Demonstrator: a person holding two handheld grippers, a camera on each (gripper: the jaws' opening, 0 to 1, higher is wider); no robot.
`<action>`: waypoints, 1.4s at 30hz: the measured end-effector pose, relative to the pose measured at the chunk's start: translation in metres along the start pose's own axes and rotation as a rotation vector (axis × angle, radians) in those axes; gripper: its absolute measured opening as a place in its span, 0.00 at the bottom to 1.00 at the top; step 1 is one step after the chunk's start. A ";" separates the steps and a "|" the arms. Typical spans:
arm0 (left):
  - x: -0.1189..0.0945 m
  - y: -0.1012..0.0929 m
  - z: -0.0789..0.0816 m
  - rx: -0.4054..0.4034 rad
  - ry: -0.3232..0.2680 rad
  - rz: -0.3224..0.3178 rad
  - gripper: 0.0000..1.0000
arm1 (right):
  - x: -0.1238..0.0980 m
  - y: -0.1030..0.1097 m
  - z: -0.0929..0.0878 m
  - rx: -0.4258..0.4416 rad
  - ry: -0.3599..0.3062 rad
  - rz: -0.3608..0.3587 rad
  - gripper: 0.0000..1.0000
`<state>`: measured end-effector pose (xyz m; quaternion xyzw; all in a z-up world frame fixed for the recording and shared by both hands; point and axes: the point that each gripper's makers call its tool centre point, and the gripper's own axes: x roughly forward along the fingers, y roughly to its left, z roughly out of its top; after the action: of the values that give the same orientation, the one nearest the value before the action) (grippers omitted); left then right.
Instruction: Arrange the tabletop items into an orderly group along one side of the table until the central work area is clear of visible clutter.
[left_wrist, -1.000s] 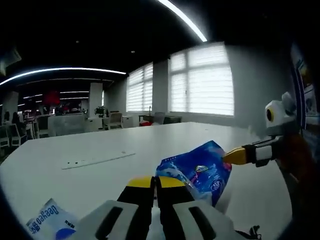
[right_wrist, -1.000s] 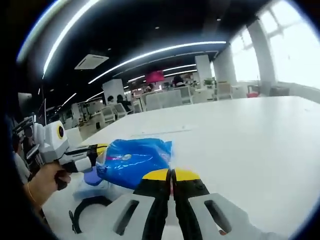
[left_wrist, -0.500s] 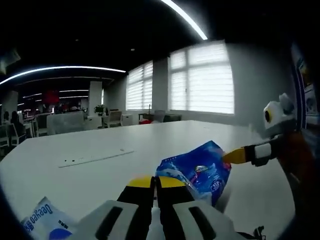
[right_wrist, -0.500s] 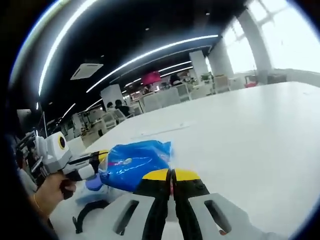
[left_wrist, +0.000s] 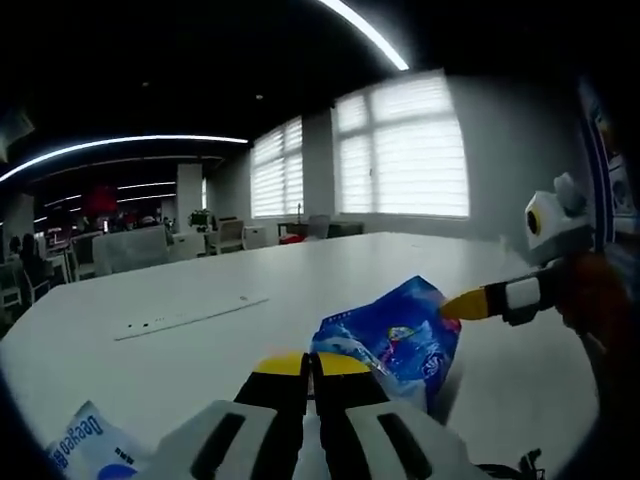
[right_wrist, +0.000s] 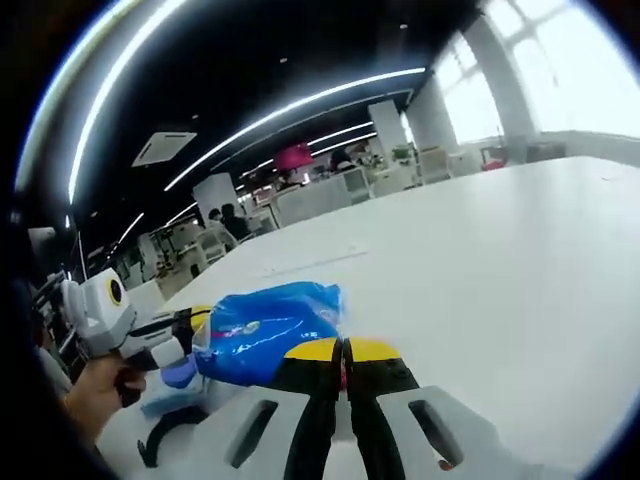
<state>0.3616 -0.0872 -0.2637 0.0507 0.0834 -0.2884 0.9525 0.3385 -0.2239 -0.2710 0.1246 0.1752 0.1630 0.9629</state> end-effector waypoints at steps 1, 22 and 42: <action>0.000 -0.001 0.000 0.004 -0.006 -0.001 0.00 | 0.001 -0.001 -0.001 -0.019 0.003 -0.002 0.00; 0.012 0.000 -0.027 0.039 0.083 0.017 0.01 | 0.007 -0.010 -0.028 0.004 0.066 0.007 0.00; 0.004 0.000 -0.032 -0.018 0.128 0.019 0.06 | 0.007 -0.009 -0.033 -0.079 0.081 -0.041 0.01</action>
<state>0.3610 -0.0846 -0.2957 0.0610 0.1462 -0.2746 0.9484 0.3347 -0.2237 -0.3053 0.0760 0.2101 0.1550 0.9623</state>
